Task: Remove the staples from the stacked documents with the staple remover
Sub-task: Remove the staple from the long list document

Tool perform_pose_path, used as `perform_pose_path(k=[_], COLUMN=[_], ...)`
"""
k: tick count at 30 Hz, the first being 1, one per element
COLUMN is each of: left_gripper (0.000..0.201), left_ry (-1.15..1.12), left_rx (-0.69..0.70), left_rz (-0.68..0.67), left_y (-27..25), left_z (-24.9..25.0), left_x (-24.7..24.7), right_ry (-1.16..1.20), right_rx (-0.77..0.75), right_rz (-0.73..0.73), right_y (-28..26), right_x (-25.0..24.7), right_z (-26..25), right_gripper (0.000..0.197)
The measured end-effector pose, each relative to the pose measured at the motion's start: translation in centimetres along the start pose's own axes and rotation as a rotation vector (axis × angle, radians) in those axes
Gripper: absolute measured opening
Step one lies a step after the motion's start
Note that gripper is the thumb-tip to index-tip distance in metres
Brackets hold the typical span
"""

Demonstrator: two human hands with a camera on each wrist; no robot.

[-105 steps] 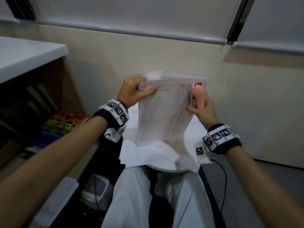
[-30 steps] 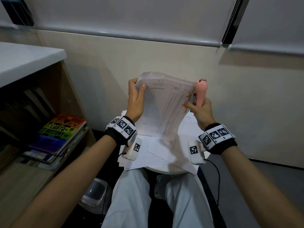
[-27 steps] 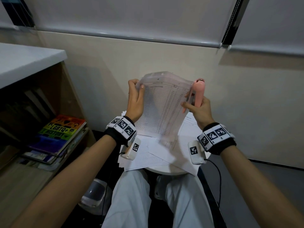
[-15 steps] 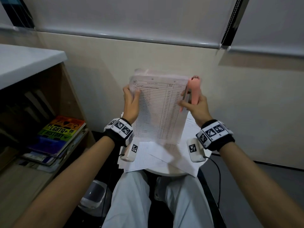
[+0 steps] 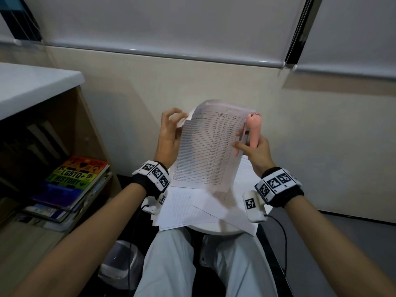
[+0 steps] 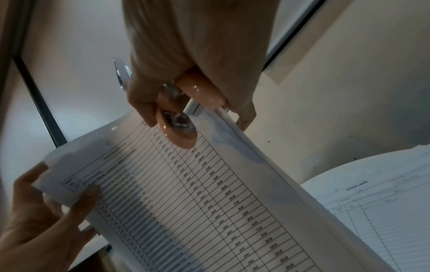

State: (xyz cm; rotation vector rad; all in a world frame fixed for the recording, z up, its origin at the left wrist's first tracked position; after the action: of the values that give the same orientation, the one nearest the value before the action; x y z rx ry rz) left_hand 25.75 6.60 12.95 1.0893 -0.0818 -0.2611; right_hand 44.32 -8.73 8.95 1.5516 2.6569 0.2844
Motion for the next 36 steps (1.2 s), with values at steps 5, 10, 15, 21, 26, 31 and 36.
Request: perform_pose_path(k=[5, 10, 15, 21, 26, 31, 36], left_gripper=[0.047, 0.042, 0.061, 0.041, 0.011, 0.015, 0.010], left_ry=[0.012, -0.030, 0.006, 0.126, -0.046, -0.163, -0.186], left_rx=[-0.049, -0.172, -0.026, -0.045, -0.192, -0.314, -0.470], left_rz=[-0.001, -0.031, -0.177, -0.248, -0.285, -0.323, -0.233], left_y=[0.9, 0.7, 1.4, 2.5, 2.8, 2.2, 2.0], left_z=[-0.9, -1.7, -1.0, -1.5, -1.6, -1.4, -2.0], left_x=[-0.4, -0.6, -0.6, -1.3, -1.7, -2.1, -3.0], right_ry=[0.094, 0.130, 0.107, 0.131, 0.145, 0.140, 0.134], right_rx=[-0.043, -0.067, -0.061, -0.039, -0.019, 0.008, -0.007], right_rz=[0.024, -0.029, -0.067, -0.067, -0.095, -0.125, -0.216], right_y=[-0.2, 0.1, 0.0, -0.6, -0.6, -0.7, -1.4], right_x=[-0.5, -1.2, -1.6, -1.6, -1.7, -1.9, -1.9], right_z=[-1.4, -3.3, -3.9, -3.8, -3.4, -3.4, -3.9], right_gripper=[0.045, 0.062, 0.062, 0.053, 0.048, 0.040, 0.040])
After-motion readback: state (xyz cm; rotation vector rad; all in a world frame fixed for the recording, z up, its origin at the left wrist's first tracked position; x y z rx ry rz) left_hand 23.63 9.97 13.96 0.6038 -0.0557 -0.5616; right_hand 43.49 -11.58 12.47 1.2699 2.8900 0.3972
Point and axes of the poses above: each hand's wrist, its own y-axis towards the middle knuckle, its own x-axis out of the palm, z = x × y, the point moved 6 cm from there along y, towards the middle knuckle, and after that the axes turned 13 degrees about z, right-handed, at the moved point
